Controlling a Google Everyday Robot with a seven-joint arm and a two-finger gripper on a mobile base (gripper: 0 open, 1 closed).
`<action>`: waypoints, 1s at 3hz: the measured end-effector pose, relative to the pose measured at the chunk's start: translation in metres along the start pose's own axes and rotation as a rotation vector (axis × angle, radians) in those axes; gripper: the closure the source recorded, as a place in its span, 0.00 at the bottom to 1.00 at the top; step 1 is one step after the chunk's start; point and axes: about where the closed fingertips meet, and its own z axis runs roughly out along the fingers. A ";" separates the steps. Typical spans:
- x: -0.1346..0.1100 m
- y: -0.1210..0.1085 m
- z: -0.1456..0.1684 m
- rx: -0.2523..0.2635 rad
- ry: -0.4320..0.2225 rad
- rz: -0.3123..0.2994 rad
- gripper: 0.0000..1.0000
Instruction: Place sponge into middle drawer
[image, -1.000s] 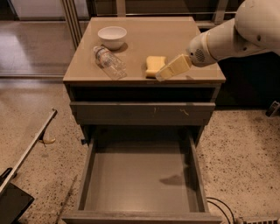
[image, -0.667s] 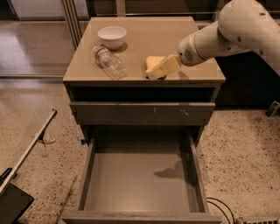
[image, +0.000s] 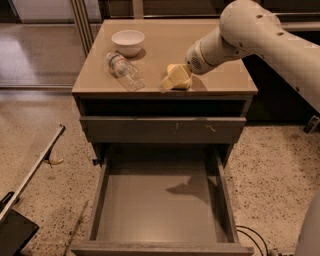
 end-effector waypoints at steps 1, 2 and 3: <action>-0.001 -0.008 0.017 0.027 0.031 0.063 0.00; -0.003 -0.017 0.029 0.054 0.049 0.145 0.00; -0.004 -0.022 0.041 0.066 0.067 0.187 0.00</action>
Offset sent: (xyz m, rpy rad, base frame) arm 0.0451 0.0029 -0.0192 0.0385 0.1101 -0.2471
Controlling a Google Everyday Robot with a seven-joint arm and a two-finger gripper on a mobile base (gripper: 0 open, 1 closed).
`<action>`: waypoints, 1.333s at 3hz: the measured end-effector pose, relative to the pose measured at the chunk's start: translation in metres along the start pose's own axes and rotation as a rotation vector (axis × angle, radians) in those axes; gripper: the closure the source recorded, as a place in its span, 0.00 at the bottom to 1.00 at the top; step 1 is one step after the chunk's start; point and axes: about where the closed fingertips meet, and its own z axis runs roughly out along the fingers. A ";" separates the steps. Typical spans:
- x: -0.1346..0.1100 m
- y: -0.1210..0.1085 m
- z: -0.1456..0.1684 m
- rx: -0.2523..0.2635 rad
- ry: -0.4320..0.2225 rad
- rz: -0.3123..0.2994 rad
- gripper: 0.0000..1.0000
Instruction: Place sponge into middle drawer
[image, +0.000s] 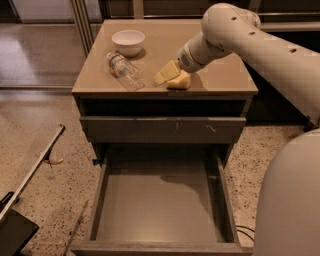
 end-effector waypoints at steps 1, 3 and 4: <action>0.001 -0.002 0.009 0.011 0.024 0.032 0.00; 0.007 -0.003 0.013 0.022 0.072 0.061 0.40; 0.009 -0.001 0.009 0.030 0.083 0.057 0.64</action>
Offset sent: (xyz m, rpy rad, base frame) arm 0.0080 -0.0011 -0.0134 -0.0282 0.0777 -0.0783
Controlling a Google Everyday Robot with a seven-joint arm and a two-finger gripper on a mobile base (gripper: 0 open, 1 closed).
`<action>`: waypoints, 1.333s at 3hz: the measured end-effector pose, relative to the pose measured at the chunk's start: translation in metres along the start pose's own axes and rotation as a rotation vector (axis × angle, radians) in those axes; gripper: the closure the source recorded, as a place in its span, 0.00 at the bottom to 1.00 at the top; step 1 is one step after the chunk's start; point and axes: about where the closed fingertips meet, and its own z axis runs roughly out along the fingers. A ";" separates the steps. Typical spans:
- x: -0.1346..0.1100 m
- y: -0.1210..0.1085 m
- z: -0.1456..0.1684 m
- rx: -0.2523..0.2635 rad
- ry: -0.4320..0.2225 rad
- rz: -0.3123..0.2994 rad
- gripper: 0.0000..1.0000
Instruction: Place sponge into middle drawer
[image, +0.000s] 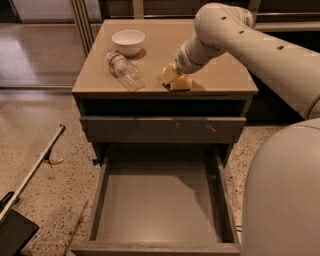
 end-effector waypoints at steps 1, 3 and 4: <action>0.003 0.003 -0.014 0.007 -0.011 -0.010 0.88; 0.059 0.028 -0.074 -0.052 -0.094 0.000 1.00; 0.108 0.053 -0.074 -0.164 -0.146 0.035 1.00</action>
Offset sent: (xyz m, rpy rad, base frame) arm -0.0875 -0.0409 0.0379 0.0741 -0.0809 0.0388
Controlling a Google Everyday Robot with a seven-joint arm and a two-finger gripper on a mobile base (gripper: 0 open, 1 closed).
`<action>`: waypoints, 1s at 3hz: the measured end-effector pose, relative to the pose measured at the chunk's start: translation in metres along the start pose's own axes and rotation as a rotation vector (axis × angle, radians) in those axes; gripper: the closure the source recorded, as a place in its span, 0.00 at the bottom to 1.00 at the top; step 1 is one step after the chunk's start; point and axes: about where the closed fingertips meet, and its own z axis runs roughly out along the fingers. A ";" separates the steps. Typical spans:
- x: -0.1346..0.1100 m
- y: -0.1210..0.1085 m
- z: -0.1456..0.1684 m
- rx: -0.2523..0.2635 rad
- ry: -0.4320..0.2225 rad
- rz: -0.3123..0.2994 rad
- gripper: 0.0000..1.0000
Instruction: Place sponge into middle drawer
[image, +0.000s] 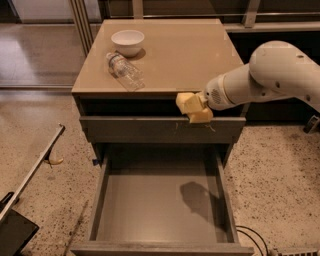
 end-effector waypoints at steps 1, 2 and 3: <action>0.046 0.033 0.012 -0.170 -0.070 0.052 1.00; 0.095 0.063 0.032 -0.325 -0.083 0.037 1.00; 0.142 0.094 0.066 -0.453 -0.013 0.002 1.00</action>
Offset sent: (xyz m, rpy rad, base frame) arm -0.1310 0.0379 -0.1368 0.3590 0.1337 0.3551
